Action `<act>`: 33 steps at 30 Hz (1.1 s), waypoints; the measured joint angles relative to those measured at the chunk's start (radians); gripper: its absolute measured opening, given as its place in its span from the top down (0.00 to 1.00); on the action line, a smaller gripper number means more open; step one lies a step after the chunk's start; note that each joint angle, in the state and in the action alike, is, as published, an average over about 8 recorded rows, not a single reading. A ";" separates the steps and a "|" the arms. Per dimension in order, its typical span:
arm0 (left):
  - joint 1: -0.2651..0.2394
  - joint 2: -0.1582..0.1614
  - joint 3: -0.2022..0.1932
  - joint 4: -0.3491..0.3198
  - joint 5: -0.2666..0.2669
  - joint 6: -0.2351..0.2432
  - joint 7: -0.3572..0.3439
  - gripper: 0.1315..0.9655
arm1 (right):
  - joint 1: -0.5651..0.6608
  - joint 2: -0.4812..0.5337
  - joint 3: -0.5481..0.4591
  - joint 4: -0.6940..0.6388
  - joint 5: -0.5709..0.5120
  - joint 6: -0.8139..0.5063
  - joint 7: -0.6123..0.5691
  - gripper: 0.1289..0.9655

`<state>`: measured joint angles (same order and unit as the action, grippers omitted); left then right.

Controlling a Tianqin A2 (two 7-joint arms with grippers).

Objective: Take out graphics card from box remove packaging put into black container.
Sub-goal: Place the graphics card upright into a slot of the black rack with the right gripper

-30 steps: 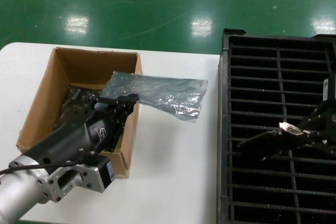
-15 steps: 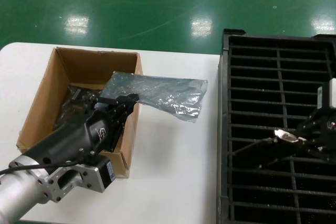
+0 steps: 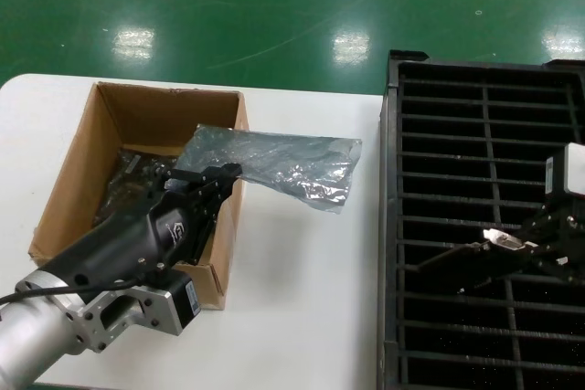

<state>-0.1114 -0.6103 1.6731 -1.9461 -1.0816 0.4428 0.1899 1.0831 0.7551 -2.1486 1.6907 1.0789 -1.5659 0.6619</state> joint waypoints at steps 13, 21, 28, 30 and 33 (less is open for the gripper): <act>0.000 0.000 0.000 0.000 0.000 0.000 0.000 0.99 | 0.100 0.221 -0.086 0.181 0.176 -0.003 0.093 0.93; 0.000 0.000 0.000 0.000 0.000 0.000 0.000 0.99 | 0.153 0.260 -0.147 0.188 0.239 -0.004 0.088 0.93; 0.000 0.000 0.000 0.000 0.000 0.000 0.000 0.99 | 0.163 0.252 -0.153 0.142 0.247 -0.004 0.052 0.93; 0.000 0.000 0.000 0.000 0.000 0.000 0.000 0.99 | 0.162 0.247 -0.150 0.123 0.247 -0.004 0.039 0.93; 0.000 0.000 0.000 0.000 0.000 0.000 0.000 0.99 | 0.159 0.235 -0.145 0.089 0.244 -0.004 0.017 0.93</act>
<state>-0.1114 -0.6103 1.6731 -1.9461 -1.0816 0.4428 0.1899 1.2420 0.9900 -2.2932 1.7800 1.3230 -1.5696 0.6793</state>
